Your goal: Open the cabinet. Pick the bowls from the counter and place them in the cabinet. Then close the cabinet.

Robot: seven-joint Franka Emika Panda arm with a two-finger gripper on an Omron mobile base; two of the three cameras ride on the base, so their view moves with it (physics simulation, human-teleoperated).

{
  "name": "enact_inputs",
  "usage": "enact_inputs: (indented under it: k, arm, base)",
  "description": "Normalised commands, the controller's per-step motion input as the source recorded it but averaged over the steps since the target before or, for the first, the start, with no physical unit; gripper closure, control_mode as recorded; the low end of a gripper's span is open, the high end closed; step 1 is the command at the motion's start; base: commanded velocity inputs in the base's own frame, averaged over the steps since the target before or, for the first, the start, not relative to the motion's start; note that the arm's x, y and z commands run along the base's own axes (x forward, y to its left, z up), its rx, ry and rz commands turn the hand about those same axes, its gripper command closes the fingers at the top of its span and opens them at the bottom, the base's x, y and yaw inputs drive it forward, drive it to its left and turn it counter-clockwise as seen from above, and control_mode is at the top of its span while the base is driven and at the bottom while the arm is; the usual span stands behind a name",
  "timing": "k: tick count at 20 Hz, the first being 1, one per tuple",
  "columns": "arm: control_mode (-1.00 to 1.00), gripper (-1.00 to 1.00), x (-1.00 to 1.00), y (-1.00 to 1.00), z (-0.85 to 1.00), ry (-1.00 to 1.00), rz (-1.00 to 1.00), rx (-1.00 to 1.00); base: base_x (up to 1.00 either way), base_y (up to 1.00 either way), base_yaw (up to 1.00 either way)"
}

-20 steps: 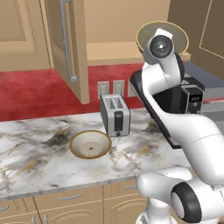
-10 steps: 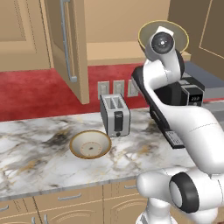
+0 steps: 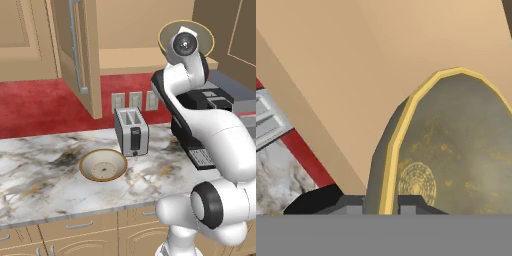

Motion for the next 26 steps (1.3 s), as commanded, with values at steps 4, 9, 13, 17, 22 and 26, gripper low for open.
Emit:
enact_inputs:
  k: [4,9,13,17,22,26]
  arm:
    - [-1.0,1.0,0.36,-0.08,0.0,0.0,0.0,0.0]
    - [-1.0,1.0,0.37,-0.03,0.0,0.0,0.0,0.0]
    - [-1.0,1.0,0.36,-0.03,0.0,0.0,0.0,0.0]
    - [-1.0,1.0,0.28,0.0,0.0,0.0,0.0,0.0]
    - [-1.0,1.0,0.21,0.0,0.0,0.0,0.0,0.0]
    - [-1.0,1.0,0.13,0.0,0.0,0.0,0.0,0.0]
  base:
    - [0.0,0.0,0.0]
    - [0.0,0.0,0.0]
    - [0.0,0.0,0.0]
    - [0.0,0.0,0.0]
    - [0.0,0.0,0.0]
    - [0.0,0.0,0.0]
